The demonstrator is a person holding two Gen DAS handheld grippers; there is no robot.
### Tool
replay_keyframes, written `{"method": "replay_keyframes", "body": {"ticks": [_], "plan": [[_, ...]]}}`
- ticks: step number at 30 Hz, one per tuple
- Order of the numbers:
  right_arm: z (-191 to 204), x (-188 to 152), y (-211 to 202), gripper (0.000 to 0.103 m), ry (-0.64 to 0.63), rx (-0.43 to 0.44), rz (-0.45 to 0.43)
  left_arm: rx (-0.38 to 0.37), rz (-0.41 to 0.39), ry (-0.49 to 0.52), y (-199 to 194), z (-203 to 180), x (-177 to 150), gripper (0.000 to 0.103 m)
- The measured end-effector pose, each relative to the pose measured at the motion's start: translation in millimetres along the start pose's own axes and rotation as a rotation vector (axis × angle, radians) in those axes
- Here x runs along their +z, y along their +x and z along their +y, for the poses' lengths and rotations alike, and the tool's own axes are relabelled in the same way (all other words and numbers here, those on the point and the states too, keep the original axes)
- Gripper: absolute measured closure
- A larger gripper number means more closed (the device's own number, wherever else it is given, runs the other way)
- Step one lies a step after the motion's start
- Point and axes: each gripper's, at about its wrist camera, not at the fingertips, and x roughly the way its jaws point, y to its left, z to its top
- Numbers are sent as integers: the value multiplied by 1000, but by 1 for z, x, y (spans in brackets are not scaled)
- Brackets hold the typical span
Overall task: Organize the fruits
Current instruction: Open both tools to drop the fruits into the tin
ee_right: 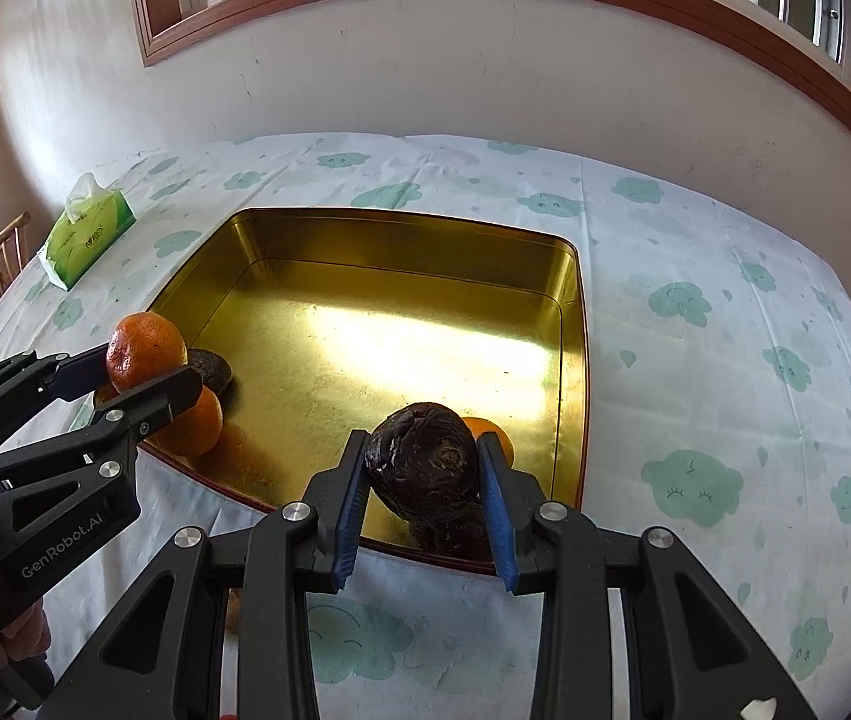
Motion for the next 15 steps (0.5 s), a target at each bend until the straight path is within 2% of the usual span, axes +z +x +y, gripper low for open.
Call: {"method": "replay_keyframes", "body": {"ticks": [15], "plan": [[2, 1, 9, 66, -2, 7, 9, 26, 0, 15, 10, -4, 1, 59]]}}
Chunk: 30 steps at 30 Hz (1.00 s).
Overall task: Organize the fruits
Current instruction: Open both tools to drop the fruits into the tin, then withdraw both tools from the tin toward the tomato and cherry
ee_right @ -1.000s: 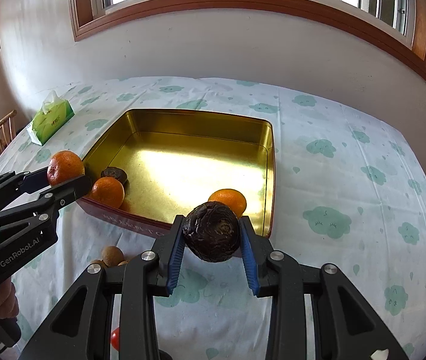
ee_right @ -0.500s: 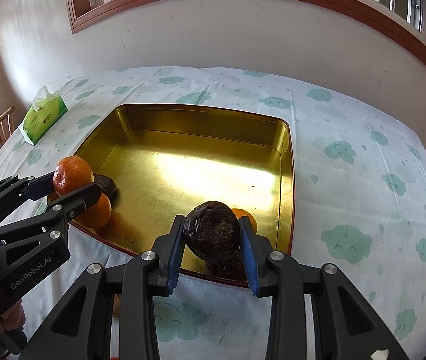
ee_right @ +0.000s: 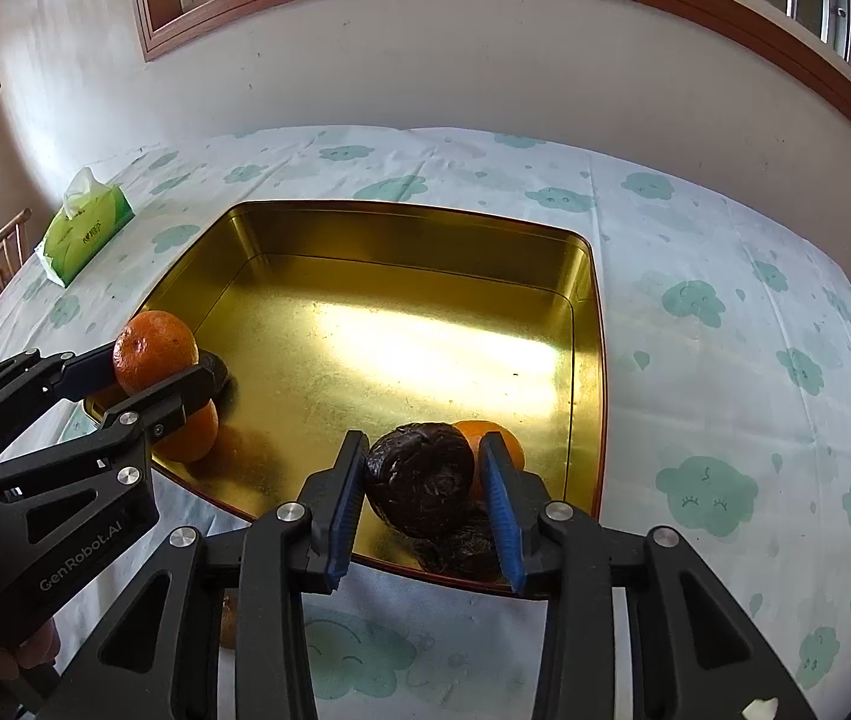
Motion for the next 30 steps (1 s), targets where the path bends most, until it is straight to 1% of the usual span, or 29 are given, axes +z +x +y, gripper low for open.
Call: {"method": "replay_keyframes", "body": {"ticks": [2, 6, 8, 9, 12, 21, 24, 30], "plan": [[0, 0, 0, 62, 6, -1, 1, -4, 1, 4, -1, 0, -1, 59], [0, -1, -3, 62, 8, -5, -3, -15, 6, 1, -1, -1, -1, 58], [0, -2, -5, 62, 6, -3, -5, -19, 2, 6, -2, -3, -1, 56], [-1, -2, -6, 61, 5, -5, -4, -18, 0, 9, -3, -4, -1, 53], [-2, -4, -9, 58, 8, -9, -7, -16, -12, 11, -8, -6, -2, 50], [1, -11, -22, 57, 9, -19, -20, 6, -6, 5, -22, -1, -15, 50], [4, -15, -29, 57, 6, -20, -27, 13, -24, 6, -34, -1, -20, 50], [6, -25, -46, 57, 11, -30, -44, 10, -23, 12, -50, 0, -34, 50]]}}
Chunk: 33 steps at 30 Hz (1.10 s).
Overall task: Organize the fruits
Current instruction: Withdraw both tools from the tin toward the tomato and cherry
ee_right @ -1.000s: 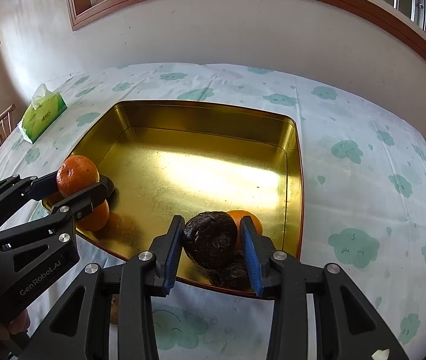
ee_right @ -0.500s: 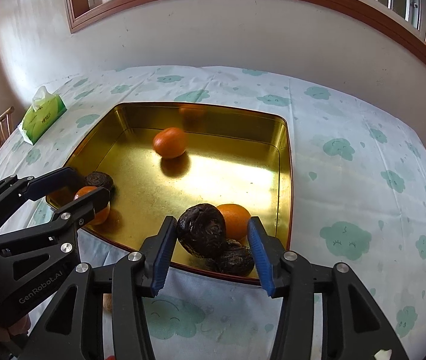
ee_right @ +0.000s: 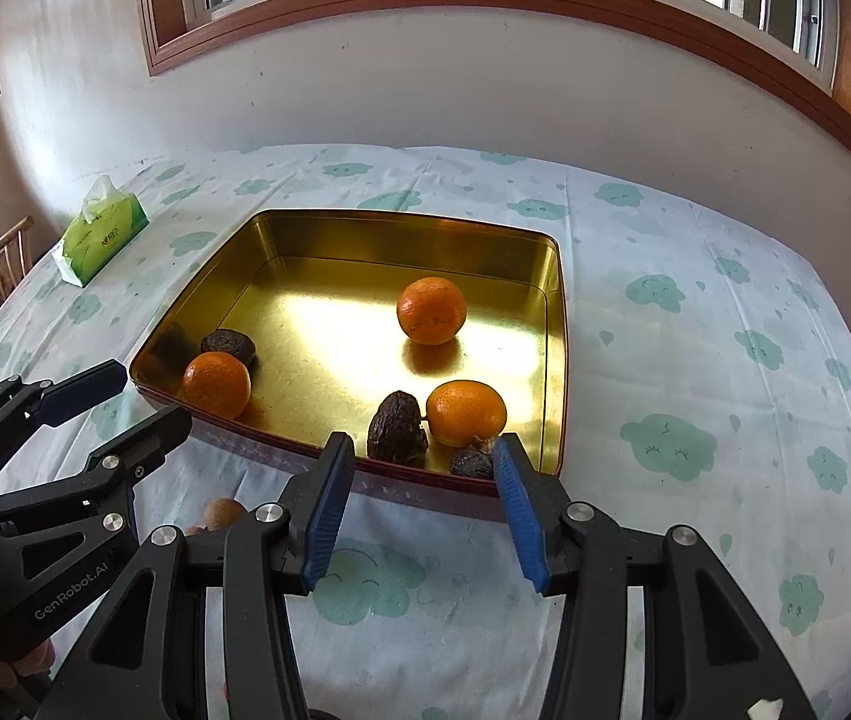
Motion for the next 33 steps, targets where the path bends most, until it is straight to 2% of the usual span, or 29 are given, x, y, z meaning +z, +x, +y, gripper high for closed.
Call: {"method": "replay_keyframes", "body": {"ticks": [11, 24, 33], "plan": [[2, -56, -26, 57, 24, -7, 33, 15, 28, 22, -28, -3, -47, 50], [11, -136, -55, 57, 29, -4, 91, 34, 65, -41, -56, 15, -109, 50], [26, -145, -49, 57, 4, 10, 110, 28, 72, -59, -60, 17, -122, 50]]}}
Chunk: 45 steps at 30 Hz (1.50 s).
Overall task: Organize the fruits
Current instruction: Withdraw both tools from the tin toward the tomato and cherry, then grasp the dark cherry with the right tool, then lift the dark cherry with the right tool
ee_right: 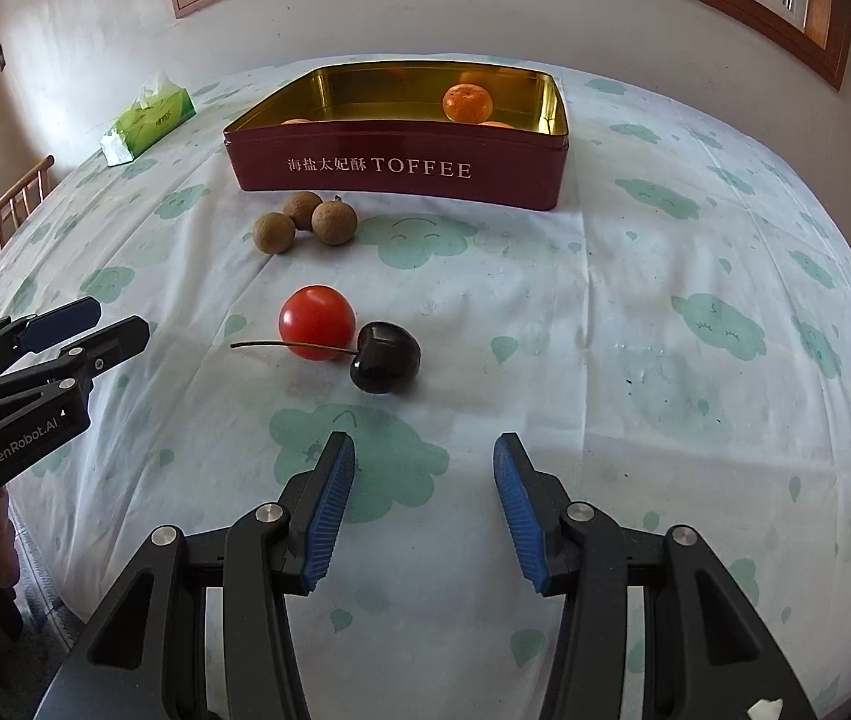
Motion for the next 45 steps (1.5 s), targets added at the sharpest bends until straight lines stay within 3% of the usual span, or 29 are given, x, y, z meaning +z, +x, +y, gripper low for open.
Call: {"method": "replay_keyframes", "body": {"ticks": [13, 19, 25, 33, 45], "plan": [[12, 17, 16, 57, -43, -12, -24, -4, 19, -17, 9, 2, -6, 47], [16, 21, 19, 72, -53, -9, -38, -7, 19, -14, 9, 0, -6, 47], [15, 19, 17, 79, -51, -4, -42, -19, 21, 3, 11, -10, -4, 47], [6, 16, 15, 79, -27, -17, -47, -43, 21, 21, 12, -22, -3, 47], [-38, 15, 12, 79, 72, -62, -46, -93, 24, 59, 14, -50, 0, 47]]}}
